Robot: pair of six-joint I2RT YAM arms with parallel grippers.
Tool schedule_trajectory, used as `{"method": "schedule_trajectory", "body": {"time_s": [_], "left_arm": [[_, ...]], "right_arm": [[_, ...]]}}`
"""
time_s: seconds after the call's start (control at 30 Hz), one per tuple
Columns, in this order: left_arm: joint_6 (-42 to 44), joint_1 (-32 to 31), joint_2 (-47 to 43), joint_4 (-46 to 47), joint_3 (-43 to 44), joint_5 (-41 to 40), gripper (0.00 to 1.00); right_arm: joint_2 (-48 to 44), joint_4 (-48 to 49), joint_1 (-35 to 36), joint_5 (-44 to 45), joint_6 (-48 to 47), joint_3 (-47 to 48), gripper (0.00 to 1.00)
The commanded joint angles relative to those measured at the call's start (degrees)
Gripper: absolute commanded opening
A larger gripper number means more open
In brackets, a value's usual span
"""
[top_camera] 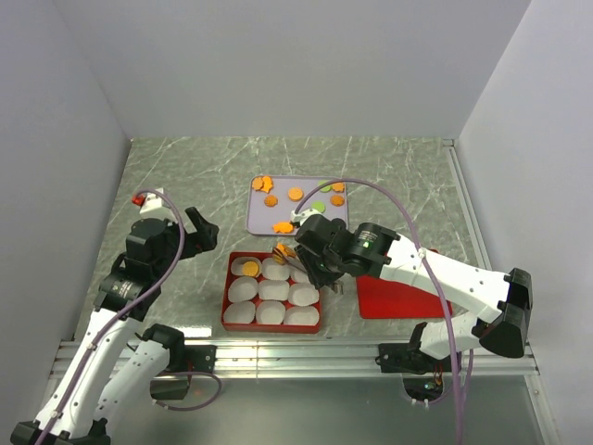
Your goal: Pack the cookies
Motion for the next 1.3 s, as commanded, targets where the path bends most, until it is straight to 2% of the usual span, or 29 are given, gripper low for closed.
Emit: {"method": "schedule_trajectory", "body": {"time_s": [0.0, 0.43, 0.97, 1.27], "left_arm": [[-0.09, -0.69, -0.5, 0.64, 0.02, -1.36, 0.99], [0.09, -0.78, -0.77, 0.73, 0.19, -1.54, 0.99], [0.27, -0.78, -1.38, 0.64, 0.28, -1.89, 0.99], [0.09, -0.78, -1.21, 0.11, 0.72, -1.98, 0.99]], "right_arm": [[-1.4, 2.37, 0.3, 2.89, 1.15, -0.48, 0.36], [-0.61, 2.73, 0.74, 1.48, 0.45, 1.01, 0.48], [0.71, 0.18, 2.67, 3.5, 1.32, 3.65, 0.48], [3.95, -0.97, 2.14, 5.17, 1.5, 13.4, 0.48]]}}
